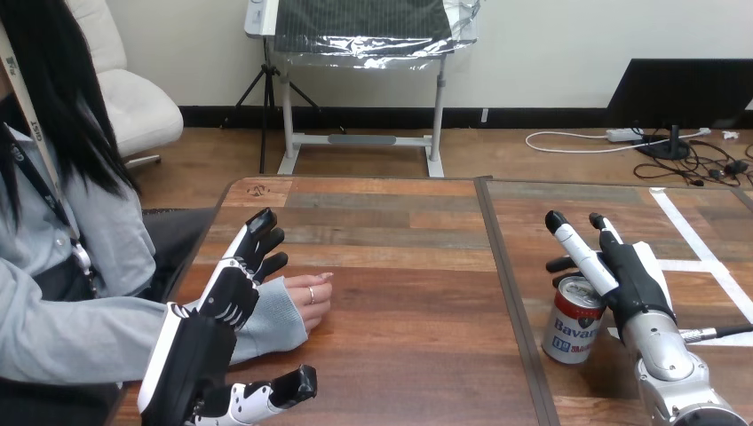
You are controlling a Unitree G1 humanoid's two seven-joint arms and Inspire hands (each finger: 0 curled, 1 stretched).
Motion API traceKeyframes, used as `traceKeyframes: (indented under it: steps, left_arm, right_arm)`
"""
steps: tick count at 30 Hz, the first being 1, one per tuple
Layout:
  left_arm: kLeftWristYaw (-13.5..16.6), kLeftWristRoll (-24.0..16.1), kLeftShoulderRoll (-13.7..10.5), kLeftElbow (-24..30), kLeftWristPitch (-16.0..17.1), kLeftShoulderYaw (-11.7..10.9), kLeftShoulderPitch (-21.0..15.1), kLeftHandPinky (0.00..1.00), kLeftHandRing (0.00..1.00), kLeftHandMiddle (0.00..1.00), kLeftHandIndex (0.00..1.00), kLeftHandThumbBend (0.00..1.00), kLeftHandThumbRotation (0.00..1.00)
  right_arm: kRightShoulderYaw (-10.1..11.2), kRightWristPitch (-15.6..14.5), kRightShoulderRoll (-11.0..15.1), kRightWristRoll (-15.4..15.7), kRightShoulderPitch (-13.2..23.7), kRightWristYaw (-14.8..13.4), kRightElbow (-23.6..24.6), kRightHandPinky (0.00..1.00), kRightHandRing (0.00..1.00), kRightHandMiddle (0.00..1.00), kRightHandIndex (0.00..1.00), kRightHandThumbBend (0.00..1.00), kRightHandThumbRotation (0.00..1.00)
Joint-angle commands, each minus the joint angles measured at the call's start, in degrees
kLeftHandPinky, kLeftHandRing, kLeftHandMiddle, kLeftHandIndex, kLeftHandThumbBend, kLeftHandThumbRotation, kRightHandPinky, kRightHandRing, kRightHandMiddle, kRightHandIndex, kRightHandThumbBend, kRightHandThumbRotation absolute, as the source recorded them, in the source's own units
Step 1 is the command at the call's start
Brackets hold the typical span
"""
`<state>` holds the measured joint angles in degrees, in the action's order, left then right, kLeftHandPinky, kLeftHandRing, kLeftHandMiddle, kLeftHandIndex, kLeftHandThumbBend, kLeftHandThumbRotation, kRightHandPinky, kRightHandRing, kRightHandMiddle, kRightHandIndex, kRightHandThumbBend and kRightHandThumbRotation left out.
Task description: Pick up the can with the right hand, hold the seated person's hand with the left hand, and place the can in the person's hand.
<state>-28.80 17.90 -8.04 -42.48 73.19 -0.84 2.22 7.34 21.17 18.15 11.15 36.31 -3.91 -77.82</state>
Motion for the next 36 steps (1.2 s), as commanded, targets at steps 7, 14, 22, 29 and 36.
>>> traceKeyframes:
  steps: [7, 14, 22, 29, 36]
  left_arm:
    - [0.0, 0.4, 0.4, 0.2, 0.2, -0.6, -3.7, 0.89, 0.95, 0.97, 0.94, 1.0, 0.54]
    - [0.1, 0.3, 0.8, 0.0, 0.2, -0.6, -4.0, 0.89, 0.94, 0.97, 0.94, 1.0, 0.54]
    - [-0.4, 0.7, 1.2, -0.2, -0.2, -0.1, -4.3, 0.9, 0.95, 0.97, 0.95, 1.0, 0.53]
    - [-0.5, 0.6, 1.7, -0.8, 0.1, -0.2, -4.9, 0.91, 0.95, 0.97, 0.95, 1.0, 0.53]
    - [-0.3, 0.0, 2.4, -2.1, 1.3, -0.6, -5.5, 0.9, 0.95, 0.97, 0.95, 1.0, 0.53]
  right_arm:
    - [0.3, 1.3, 1.7, -0.5, 2.8, 0.1, 1.1, 0.82, 0.91, 0.95, 1.0, 1.0, 0.89]
    - [0.3, 0.6, 1.9, -0.4, 3.4, -0.1, 1.1, 0.89, 0.95, 0.99, 1.0, 1.0, 0.9]
    - [0.2, 0.7, 2.3, -0.3, 3.9, -0.2, 1.1, 0.9, 0.95, 1.0, 1.0, 1.0, 0.93]
    - [0.3, 1.5, 2.9, -0.4, 4.6, -0.7, 1.4, 0.9, 0.96, 1.0, 1.0, 1.0, 0.94]
    - [1.1, 3.5, 3.6, -1.1, 5.1, -0.7, 1.7, 0.88, 0.95, 1.0, 1.0, 1.0, 0.94]
